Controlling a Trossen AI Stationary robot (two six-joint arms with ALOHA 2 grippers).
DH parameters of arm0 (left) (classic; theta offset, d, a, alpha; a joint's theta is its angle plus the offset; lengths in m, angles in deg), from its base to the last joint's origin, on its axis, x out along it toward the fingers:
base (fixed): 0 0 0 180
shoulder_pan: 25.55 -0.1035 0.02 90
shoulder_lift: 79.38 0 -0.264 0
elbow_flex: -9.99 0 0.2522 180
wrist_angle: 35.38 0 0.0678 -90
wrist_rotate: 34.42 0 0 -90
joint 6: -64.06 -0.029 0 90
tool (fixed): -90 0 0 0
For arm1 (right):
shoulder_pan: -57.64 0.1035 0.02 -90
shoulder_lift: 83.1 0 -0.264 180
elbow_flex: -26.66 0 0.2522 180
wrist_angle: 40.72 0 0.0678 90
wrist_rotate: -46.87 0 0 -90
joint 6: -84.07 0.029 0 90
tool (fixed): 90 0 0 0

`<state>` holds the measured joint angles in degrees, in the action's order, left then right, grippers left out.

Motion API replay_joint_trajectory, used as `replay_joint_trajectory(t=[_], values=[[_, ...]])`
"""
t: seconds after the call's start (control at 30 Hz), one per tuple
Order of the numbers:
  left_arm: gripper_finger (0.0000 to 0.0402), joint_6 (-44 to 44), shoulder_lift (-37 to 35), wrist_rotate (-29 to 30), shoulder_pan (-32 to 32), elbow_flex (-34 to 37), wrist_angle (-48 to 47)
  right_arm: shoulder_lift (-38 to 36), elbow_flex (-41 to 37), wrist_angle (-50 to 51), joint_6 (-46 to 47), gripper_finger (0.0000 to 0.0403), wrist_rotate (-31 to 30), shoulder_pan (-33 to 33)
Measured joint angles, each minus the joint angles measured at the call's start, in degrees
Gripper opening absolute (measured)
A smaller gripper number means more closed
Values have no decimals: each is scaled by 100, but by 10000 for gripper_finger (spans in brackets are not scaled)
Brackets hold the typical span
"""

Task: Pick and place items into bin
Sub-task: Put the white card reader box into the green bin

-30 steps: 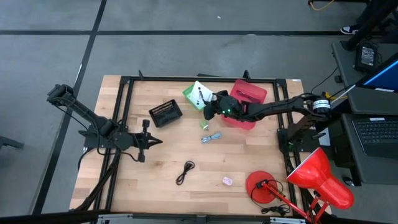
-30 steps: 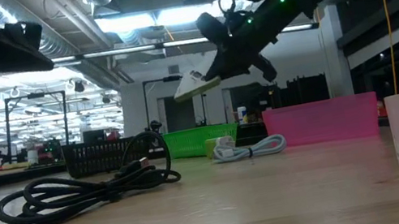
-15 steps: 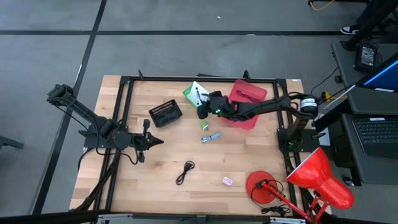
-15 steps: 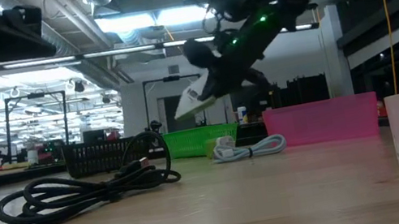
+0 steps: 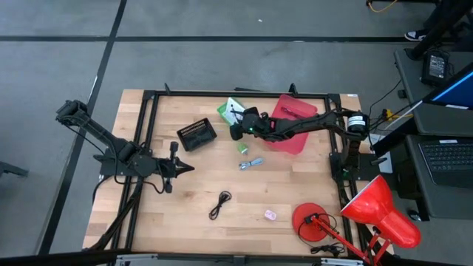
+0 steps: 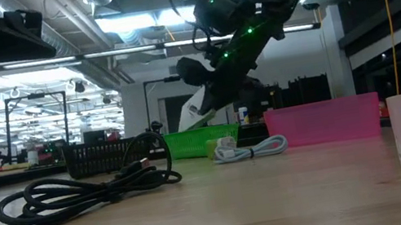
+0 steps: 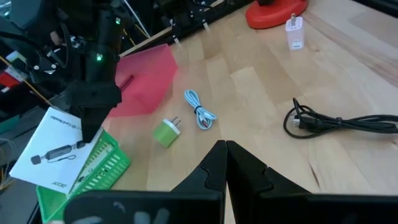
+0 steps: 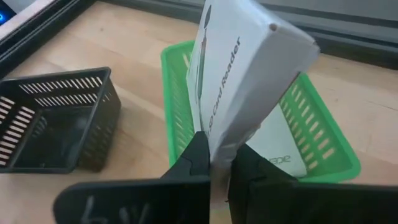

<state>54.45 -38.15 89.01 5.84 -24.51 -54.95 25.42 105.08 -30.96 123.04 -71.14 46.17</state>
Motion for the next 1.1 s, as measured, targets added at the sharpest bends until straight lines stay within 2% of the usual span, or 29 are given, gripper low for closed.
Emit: replay_joint_trajectory(t=[0.3,0.67,1.1], values=[[2,44,0,0,0,0,-6,70,-4,-150,-67,8,-2,0],[2,45,0,-2,0,0,-6,68,-4,-72,-46,45,66,0],[2,45,0,-2,0,0,-5,68,-4,-73,-73,54,102,-33]])
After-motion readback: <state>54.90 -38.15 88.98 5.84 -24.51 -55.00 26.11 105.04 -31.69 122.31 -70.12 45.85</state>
